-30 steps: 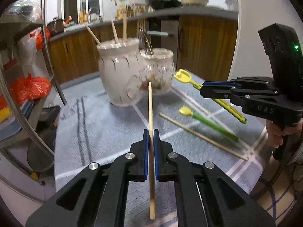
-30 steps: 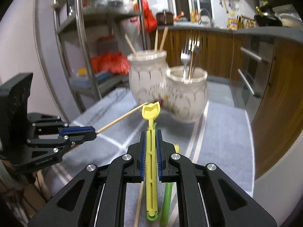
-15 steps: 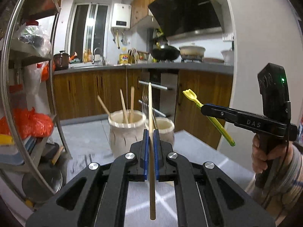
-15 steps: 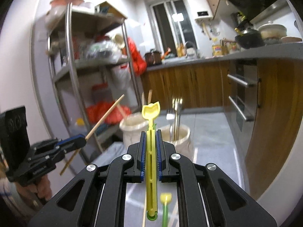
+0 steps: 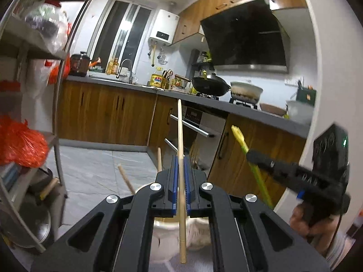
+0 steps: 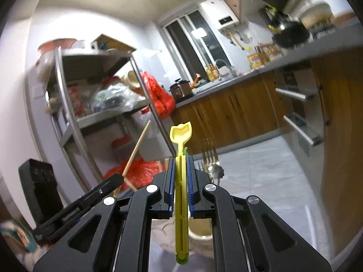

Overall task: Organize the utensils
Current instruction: 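Lift the chopstick and yellow spoon and carry both over the ceramic holder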

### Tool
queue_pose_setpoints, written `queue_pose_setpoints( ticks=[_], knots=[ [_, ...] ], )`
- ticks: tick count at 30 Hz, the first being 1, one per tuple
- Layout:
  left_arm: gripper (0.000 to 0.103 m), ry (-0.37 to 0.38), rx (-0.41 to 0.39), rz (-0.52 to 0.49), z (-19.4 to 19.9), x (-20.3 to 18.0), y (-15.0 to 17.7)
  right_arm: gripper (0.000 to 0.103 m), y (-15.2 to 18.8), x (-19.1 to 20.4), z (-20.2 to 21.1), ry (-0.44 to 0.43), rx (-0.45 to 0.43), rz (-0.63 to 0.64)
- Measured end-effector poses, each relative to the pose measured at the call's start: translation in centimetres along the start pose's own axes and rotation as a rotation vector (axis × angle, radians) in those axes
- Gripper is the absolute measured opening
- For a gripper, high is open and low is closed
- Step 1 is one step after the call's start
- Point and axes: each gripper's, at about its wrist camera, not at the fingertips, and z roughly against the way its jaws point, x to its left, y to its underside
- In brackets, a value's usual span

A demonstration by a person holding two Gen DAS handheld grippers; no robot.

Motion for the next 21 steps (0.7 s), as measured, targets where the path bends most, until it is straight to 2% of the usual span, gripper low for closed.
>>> queue_pose_setpoints(
  ticks=[4,8,16,21],
  knots=[
    [0.005,0.012,-0.002,0.039,-2.3,0.9,-0.2,0.011,0.3,-1.6,-2.5,-0.028,0.018,-0.081],
    [0.005,-0.015,-0.021,0.044,-3.8,1.1,0.4,0.011,0.7,-2.0,-3.7,-0.027,0.007,-0.085],
    [0.005,-0.160,-0.094,-0.048,-5.0,0.0,2.4,0.011,2.3,-1.1,-6.4,0.024,0.017,0.023],
    [0.005,-0.165,-0.098,-0.084,-4.7,-0.1,3.1,0.011,2.7,-0.6,-6.6,0.069,-0.004,0.104]
  ],
)
